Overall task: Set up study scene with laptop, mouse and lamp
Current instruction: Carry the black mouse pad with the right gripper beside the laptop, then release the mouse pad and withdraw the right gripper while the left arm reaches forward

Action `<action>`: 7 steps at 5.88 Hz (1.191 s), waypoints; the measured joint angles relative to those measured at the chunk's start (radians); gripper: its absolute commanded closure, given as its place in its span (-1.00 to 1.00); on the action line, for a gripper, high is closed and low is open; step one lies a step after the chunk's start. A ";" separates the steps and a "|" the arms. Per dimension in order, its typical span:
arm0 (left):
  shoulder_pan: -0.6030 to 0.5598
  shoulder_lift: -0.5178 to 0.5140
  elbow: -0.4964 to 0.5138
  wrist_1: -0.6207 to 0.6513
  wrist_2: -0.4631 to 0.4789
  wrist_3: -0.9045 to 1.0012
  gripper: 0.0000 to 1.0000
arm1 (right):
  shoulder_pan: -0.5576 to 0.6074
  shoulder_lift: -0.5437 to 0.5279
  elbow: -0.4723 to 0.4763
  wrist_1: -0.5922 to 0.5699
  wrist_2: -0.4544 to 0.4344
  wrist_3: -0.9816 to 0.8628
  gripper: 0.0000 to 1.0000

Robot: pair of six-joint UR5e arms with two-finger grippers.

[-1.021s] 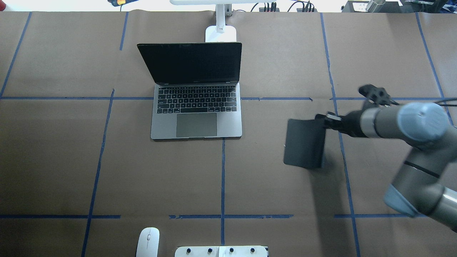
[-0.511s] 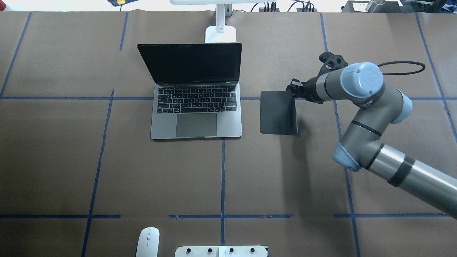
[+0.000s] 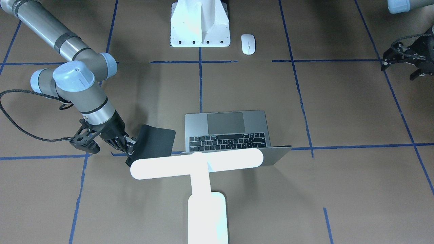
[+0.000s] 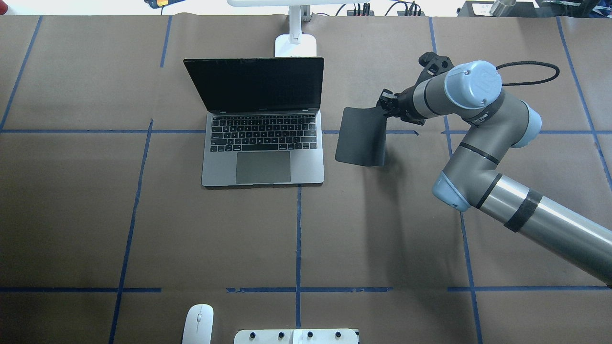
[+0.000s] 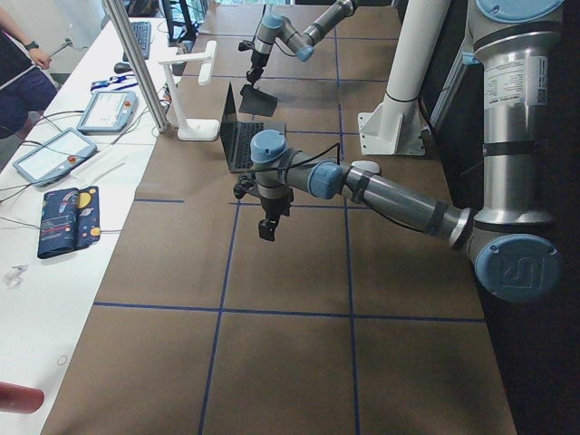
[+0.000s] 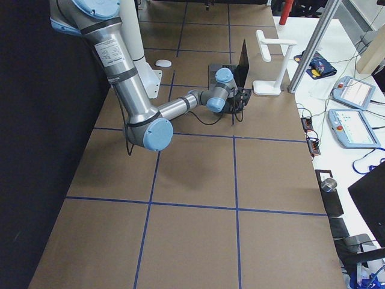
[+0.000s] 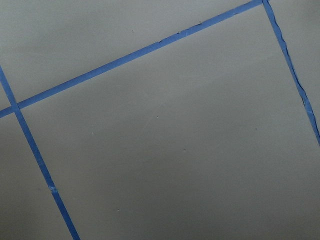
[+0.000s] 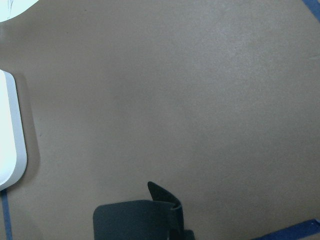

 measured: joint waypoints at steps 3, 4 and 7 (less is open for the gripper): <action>0.000 0.000 0.001 -0.001 0.000 0.000 -1.00 | -0.032 0.012 0.004 -0.010 0.000 0.004 -0.98; 0.000 0.000 0.002 0.000 0.000 -0.001 -1.00 | -0.035 0.011 0.005 -0.013 0.001 -0.003 -1.00; 0.004 -0.025 0.000 0.000 0.000 -0.015 -1.00 | 0.019 0.004 0.029 -0.146 0.122 -0.194 -1.00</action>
